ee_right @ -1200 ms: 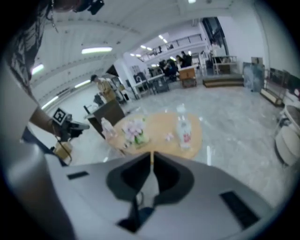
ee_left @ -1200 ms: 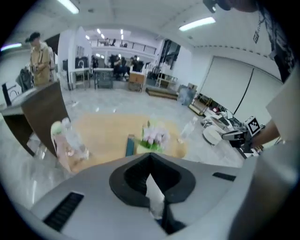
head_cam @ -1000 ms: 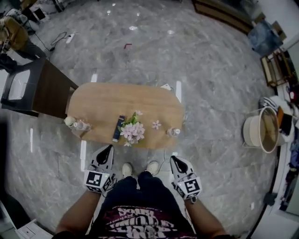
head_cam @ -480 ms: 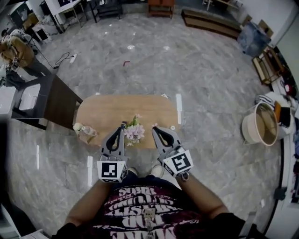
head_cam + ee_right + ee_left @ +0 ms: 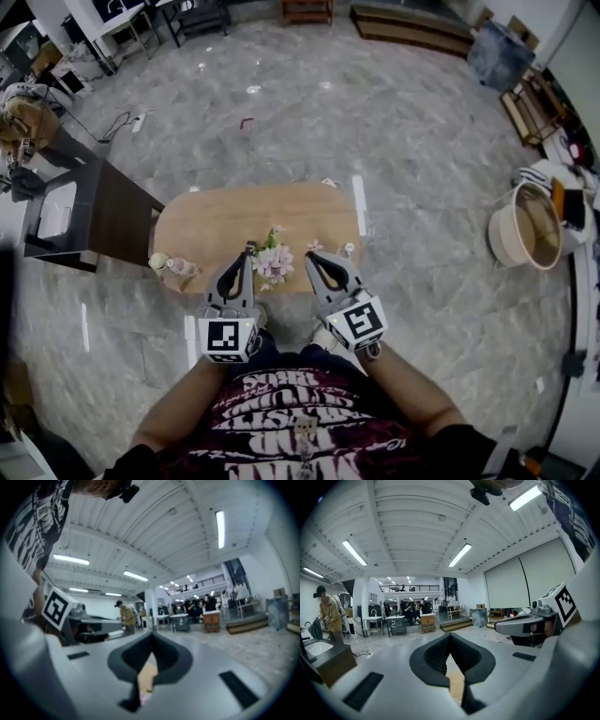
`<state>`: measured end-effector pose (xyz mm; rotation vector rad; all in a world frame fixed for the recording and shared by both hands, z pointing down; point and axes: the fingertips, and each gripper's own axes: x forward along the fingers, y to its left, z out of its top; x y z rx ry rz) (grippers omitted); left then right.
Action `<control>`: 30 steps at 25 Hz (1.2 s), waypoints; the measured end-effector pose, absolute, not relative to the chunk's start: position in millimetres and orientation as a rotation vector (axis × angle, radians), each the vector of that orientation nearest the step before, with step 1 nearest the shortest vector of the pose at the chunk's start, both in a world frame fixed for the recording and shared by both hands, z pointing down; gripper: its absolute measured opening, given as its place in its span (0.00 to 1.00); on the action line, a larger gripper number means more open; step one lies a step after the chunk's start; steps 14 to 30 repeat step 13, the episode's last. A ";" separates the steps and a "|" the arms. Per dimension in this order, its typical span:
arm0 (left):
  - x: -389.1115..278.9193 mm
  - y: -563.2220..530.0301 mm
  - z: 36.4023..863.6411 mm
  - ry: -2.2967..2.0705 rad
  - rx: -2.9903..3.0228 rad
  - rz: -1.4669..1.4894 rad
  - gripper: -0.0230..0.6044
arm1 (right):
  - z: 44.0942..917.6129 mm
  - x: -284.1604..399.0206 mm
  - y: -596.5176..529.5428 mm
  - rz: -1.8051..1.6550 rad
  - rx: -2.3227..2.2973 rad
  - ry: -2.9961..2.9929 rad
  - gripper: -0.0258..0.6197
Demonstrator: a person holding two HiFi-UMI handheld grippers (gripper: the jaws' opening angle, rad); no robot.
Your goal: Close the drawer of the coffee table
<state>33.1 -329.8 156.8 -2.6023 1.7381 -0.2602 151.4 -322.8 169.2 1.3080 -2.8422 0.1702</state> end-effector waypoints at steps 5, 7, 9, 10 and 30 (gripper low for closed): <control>31.1 -353.7 160.6 1.617 -2.682 -0.240 0.07 | 180.2 137.9 -333.2 0.197 1.383 -2.759 0.09; 19.2 -364.2 166.5 1.574 -2.708 -0.253 0.07 | 183.6 127.3 -339.3 0.215 1.432 -2.718 0.09; 0.8 -376.0 172.0 1.563 -2.708 -0.285 0.07 | 185.7 113.8 -345.5 0.240 1.467 -2.683 0.09; -9.6 -383.0 173.6 1.564 -2.702 -0.298 0.07 | 186.3 105.7 -350.1 0.243 1.474 -2.672 0.09; -42.6 -407.6 175.1 1.577 -2.698 -0.296 0.07 | 185.1 78.9 -369.8 0.227 1.484 -2.647 0.09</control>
